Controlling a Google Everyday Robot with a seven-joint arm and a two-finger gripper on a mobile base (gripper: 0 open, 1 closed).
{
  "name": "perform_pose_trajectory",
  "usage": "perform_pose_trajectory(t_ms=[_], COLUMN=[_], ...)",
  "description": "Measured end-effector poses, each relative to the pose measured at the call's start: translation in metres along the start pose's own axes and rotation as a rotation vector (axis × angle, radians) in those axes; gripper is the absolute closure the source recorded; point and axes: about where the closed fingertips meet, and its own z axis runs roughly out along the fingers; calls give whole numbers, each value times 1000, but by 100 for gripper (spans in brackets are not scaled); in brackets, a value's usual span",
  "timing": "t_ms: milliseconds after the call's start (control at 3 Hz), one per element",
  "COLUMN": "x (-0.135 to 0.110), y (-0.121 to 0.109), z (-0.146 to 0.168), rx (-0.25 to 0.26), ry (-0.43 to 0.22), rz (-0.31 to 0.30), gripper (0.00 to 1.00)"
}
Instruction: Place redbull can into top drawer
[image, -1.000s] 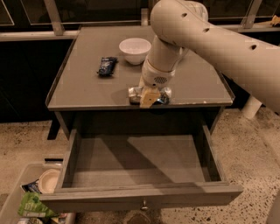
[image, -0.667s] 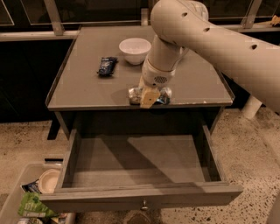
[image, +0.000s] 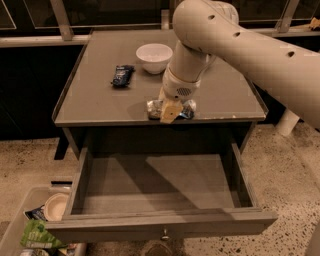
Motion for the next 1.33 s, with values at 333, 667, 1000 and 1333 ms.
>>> perform_pose_trajectory(t_ms=[333, 667, 1000, 1333], x=[-1, 7, 5, 8], y=[0, 24, 23, 32], z=[-3, 0, -6, -4], rx=[0, -14, -14, -17], ry=[0, 3, 3, 1], rz=[0, -22, -22, -19], gripper=[100, 100, 100, 100])
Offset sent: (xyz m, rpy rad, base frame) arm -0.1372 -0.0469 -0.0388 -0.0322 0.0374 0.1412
